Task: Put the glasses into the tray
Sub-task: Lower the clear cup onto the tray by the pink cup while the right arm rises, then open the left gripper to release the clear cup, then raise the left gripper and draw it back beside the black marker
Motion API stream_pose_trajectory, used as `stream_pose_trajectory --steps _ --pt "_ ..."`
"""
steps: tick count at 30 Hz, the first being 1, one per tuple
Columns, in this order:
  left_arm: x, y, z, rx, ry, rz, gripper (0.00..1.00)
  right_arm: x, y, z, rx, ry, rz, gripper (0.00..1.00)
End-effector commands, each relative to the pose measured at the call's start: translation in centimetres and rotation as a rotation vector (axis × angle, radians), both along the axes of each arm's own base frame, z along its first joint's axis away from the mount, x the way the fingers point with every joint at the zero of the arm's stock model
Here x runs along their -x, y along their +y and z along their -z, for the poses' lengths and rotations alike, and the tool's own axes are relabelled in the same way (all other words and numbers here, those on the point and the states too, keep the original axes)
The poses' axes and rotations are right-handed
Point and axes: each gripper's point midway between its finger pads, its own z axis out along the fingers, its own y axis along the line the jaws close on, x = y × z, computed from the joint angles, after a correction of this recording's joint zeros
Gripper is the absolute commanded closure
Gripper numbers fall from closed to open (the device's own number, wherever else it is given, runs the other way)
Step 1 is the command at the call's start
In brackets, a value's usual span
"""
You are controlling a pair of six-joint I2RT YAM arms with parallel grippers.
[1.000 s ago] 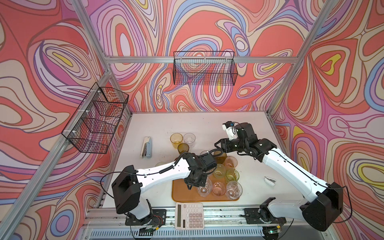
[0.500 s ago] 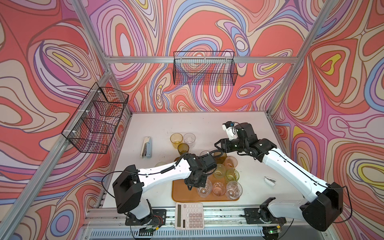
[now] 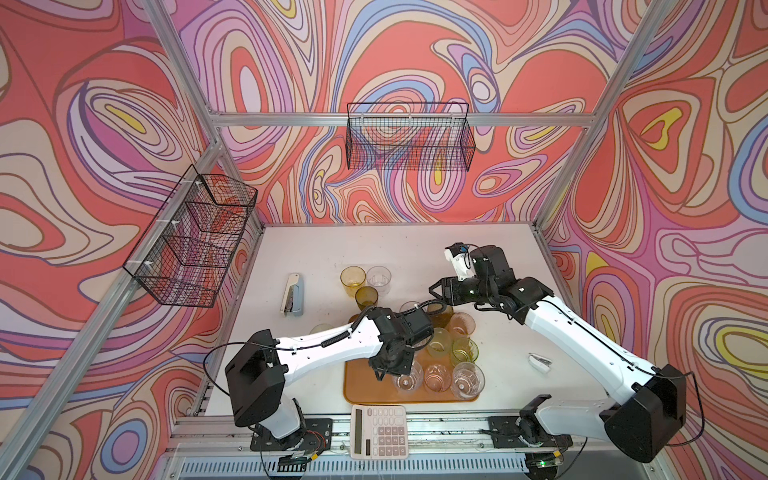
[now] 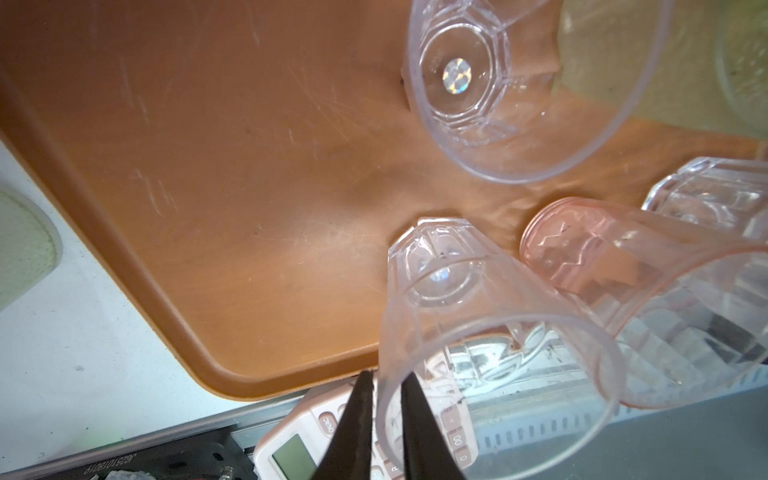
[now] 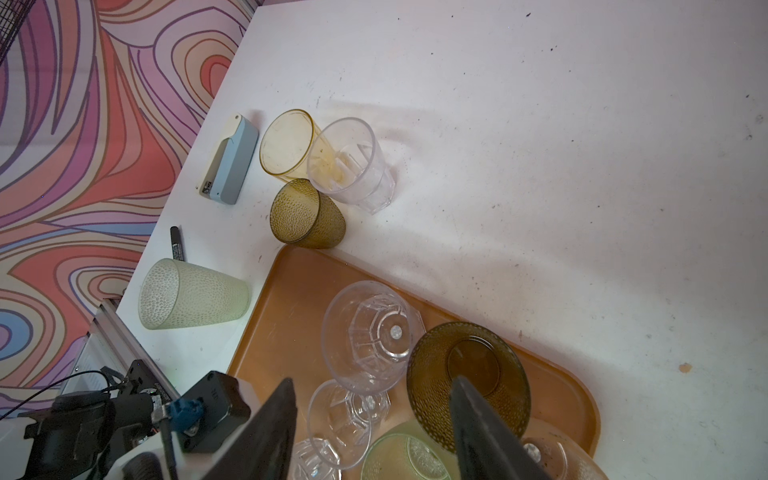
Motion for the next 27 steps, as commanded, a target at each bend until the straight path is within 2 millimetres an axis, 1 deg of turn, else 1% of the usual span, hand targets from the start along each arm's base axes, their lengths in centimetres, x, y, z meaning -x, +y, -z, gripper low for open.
stream_pose_trajectory --steps 1,4,7,12,17,21,23,27 --pt "0.4 0.5 0.6 -0.029 0.011 -0.022 0.81 0.3 -0.3 -0.2 -0.002 0.002 -0.003 0.39" --pt "0.3 0.4 0.2 -0.02 0.008 -0.021 0.78 0.2 -0.2 -0.3 -0.002 0.0 -0.005 0.39" --pt "0.1 0.5 -0.6 -0.024 -0.006 -0.009 0.72 0.0 -0.1 -0.6 0.0 -0.002 -0.01 0.39" --pt "-0.2 1.3 -2.6 -0.033 -0.024 0.019 0.66 -0.1 0.1 -0.8 0.006 -0.008 -0.026 0.39" --pt "-1.6 2.0 -4.8 0.041 -0.061 0.011 0.64 0.2 -0.1 -1.0 0.019 -0.027 -0.041 0.39" --pt "-2.9 3.5 -6.0 0.039 -0.073 -0.005 0.63 0.4 -0.2 -1.1 0.022 -0.032 -0.046 0.38" --pt "-3.3 4.7 -6.7 0.016 -0.083 -0.005 0.63 0.5 -0.3 -1.1 0.022 -0.037 -0.046 0.38" --pt "-4.0 6.2 -7.6 0.014 -0.079 -0.024 0.6 0.6 -0.3 -0.9 0.027 -0.035 -0.05 0.38"
